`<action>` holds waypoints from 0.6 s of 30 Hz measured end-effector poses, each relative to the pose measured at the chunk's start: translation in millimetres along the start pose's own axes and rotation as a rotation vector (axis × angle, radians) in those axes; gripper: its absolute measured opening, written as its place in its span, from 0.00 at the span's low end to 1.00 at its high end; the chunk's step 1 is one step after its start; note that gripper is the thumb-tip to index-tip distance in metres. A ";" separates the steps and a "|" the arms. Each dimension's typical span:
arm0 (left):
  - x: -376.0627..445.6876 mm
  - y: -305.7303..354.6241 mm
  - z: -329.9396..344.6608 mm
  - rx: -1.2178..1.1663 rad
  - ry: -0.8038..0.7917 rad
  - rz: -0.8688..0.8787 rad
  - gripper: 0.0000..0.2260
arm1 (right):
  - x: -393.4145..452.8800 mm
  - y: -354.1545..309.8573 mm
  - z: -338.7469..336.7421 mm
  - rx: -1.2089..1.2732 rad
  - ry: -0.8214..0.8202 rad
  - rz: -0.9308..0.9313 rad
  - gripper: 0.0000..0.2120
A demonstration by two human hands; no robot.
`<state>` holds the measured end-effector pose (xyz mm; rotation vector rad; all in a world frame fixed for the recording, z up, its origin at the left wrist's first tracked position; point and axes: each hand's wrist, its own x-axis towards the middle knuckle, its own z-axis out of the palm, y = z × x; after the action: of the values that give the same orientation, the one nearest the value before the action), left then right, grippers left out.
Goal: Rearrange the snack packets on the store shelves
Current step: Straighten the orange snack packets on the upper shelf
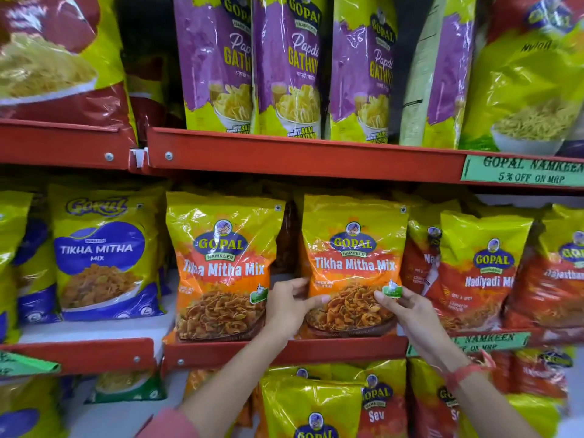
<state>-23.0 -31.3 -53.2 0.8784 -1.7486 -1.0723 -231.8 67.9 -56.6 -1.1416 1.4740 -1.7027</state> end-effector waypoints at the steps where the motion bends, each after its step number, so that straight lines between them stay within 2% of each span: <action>1: -0.5 2.4 -1.6 0.001 -0.018 -0.011 0.23 | -1.6 -1.5 1.2 -0.015 -0.001 0.000 0.09; 3: -3.7 5.6 -6.6 -0.010 -0.082 -0.036 0.26 | -5.3 -3.4 5.7 -0.042 0.029 -0.021 0.13; 5: -9.9 6.9 -14.2 -0.031 -0.106 -0.064 0.26 | -8.6 -3.7 11.6 -0.087 0.137 -0.079 0.29; 6: -15.3 7.7 -20.8 -0.051 -0.102 -0.074 0.25 | -12.5 -5.0 17.3 -0.101 0.215 -0.105 0.34; 7: -21.9 9.8 -27.3 -0.073 -0.100 -0.083 0.23 | -17.8 -7.3 23.8 -0.117 0.292 -0.146 0.36; 10: -42.3 14.0 -48.7 -0.137 -0.100 -0.085 0.15 | -42.0 -12.8 50.5 -0.183 0.388 -0.301 0.29; 14: -70.8 7.3 -82.4 -0.202 -0.098 -0.078 0.06 | -81.9 -15.6 99.7 -0.129 0.251 -0.385 0.16; 18: -104.1 -7.7 -119.1 -0.210 -0.091 -0.122 0.10 | -118.9 -8.0 149.7 -0.044 0.140 -0.324 0.08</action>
<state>125.8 21.8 -64.2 0.8234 -1.6360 -1.3680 -44.7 104.9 -73.0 -1.3685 1.4770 -2.0121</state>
